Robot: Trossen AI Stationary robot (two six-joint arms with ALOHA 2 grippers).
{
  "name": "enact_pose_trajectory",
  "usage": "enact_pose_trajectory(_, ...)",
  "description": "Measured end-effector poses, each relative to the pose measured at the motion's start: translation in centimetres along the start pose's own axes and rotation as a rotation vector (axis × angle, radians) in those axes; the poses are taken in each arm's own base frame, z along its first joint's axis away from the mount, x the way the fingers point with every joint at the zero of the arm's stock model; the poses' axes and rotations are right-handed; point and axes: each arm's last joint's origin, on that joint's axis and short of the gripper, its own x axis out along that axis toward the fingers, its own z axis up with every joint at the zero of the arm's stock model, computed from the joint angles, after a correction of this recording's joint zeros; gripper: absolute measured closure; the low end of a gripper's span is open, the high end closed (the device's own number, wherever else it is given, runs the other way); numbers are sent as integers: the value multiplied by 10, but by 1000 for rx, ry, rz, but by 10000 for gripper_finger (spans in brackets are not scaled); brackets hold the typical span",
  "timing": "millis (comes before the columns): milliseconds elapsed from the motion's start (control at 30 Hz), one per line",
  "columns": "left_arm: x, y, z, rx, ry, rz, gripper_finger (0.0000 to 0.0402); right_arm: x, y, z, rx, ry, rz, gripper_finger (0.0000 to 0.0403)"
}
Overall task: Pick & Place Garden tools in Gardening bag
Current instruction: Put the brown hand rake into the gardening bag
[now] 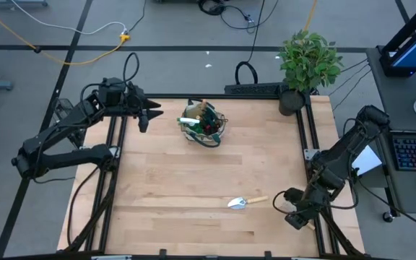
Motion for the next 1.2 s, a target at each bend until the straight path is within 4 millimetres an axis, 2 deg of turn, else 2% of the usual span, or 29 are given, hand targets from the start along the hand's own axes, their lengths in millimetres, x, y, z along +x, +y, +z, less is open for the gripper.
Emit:
enact_pose_trajectory(167, 0, 0, 0, 0, 0, 0, 240, 12, -14, 9, 74, -10, -39, 228)
enact_pose_trajectory(433, 0, 0, 0, 1, -1, 0, 240, 29, -30, 19, 142, 15, -45, 240)
enact_pose_trajectory(1200, 0, 0, 0, 18, 0, 10, 240, 48, -63, 37, 169, -15, -116, 248)
